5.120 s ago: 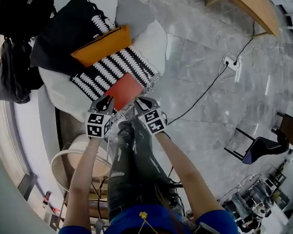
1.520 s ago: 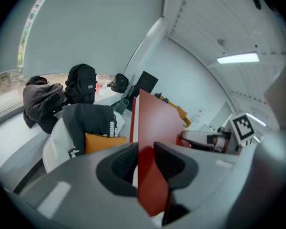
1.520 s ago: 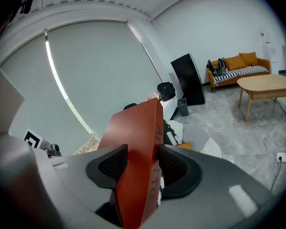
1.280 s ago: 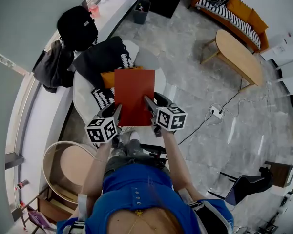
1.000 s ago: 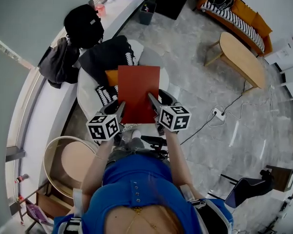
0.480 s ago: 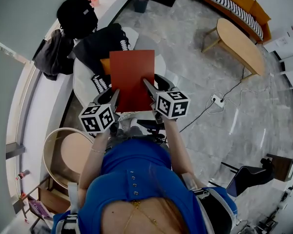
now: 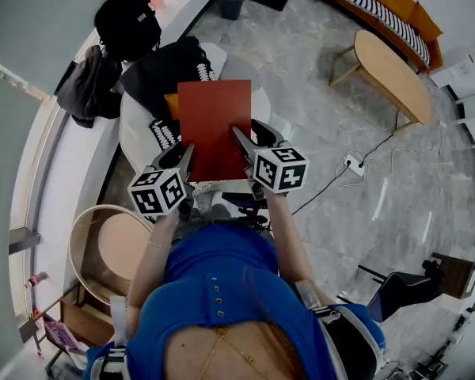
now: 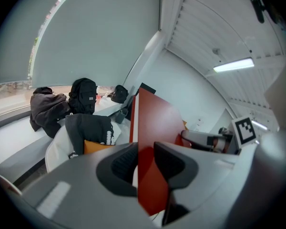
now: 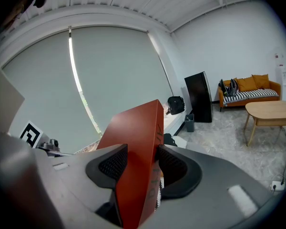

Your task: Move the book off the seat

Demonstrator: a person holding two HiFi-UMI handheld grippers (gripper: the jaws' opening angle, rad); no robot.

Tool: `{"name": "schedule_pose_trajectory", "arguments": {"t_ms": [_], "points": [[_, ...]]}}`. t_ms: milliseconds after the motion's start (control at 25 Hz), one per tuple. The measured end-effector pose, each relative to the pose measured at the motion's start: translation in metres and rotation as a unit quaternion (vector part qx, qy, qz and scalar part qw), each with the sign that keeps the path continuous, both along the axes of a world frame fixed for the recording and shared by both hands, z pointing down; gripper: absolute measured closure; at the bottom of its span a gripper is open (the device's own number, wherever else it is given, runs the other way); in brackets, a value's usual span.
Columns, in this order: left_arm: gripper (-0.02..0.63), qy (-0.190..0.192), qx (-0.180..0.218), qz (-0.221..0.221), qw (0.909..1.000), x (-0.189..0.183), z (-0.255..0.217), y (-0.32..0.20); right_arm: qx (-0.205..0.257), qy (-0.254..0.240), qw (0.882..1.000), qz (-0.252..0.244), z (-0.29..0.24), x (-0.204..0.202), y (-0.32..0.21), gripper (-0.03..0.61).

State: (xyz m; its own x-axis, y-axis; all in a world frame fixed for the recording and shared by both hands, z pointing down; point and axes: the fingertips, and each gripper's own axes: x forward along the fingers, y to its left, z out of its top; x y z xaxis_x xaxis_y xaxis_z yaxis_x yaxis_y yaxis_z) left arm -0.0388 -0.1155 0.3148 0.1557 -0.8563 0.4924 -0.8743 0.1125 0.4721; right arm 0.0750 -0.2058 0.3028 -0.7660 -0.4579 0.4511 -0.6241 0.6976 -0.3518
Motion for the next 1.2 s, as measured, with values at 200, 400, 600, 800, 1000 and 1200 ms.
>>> {"name": "schedule_pose_trajectory", "arguments": {"t_ms": [200, 400, 600, 800, 1000, 1200], "points": [[0.511, 0.003, 0.0, -0.005, 1.0, 0.0, 0.001, 0.002, 0.001, 0.002, 1.0, -0.004, 0.001, -0.001, 0.001, 0.371], [0.511, 0.004, -0.001, -0.011, 0.9999, 0.002, 0.002, 0.005, -0.001, 0.0, 1.0, -0.006, 0.002, 0.001, 0.003, 0.371], [0.511, 0.002, 0.0, -0.018, 0.9998, 0.007, 0.001, 0.009, 0.0, -0.002, 1.0, -0.012, 0.001, 0.004, 0.005, 0.371], [0.509, 0.003, 0.0, -0.033, 0.9994, 0.01, 0.001, 0.014, 0.001, -0.003, 1.0, -0.024, 0.001, 0.006, 0.008, 0.371], [0.509, 0.005, 0.002, -0.062, 0.9981, 0.014, 0.004, 0.026, 0.004, -0.003, 0.999, -0.05, 0.003, 0.004, 0.014, 0.371], [0.509, 0.007, 0.001, -0.093, 0.9957, 0.004, 0.004, 0.037, 0.003, -0.002, 0.997, -0.08, 0.002, -0.013, 0.019, 0.373]]}}
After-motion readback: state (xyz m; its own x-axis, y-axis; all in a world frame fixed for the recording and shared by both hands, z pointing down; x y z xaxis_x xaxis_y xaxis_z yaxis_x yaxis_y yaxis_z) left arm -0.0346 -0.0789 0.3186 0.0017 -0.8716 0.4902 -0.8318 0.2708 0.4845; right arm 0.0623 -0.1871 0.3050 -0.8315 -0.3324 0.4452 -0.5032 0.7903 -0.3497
